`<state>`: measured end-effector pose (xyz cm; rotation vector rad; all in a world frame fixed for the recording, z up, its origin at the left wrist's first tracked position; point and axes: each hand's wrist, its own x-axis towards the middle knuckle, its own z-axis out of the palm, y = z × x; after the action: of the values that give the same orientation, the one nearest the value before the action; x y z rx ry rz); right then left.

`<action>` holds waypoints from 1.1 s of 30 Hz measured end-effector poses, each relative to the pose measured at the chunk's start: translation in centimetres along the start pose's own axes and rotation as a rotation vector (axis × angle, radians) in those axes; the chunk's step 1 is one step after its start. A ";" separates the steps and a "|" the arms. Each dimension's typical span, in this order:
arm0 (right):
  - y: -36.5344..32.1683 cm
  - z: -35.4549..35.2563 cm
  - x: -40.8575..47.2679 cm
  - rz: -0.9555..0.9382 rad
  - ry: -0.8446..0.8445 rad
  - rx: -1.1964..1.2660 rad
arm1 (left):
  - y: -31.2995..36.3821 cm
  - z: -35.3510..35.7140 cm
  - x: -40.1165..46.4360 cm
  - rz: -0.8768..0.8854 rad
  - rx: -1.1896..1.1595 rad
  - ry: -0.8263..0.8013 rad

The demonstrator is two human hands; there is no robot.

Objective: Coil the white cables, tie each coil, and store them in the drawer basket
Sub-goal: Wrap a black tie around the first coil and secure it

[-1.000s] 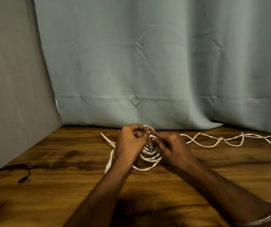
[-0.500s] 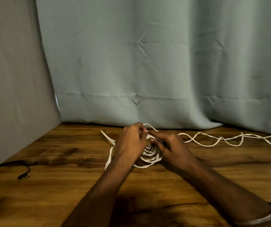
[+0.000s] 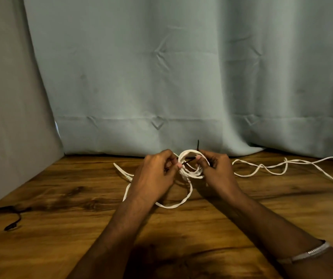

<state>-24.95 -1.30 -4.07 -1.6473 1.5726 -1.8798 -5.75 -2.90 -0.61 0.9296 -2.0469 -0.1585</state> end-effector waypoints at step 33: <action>1.2 -1.9 1.3 0.121 0.137 -0.145 | 0.5 0.3 -0.3 -0.271 -0.535 -0.095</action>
<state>-27.46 -1.63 -3.88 -1.4663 1.8584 -1.8929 -6.10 -2.41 -0.82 0.8574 -1.8118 -0.8647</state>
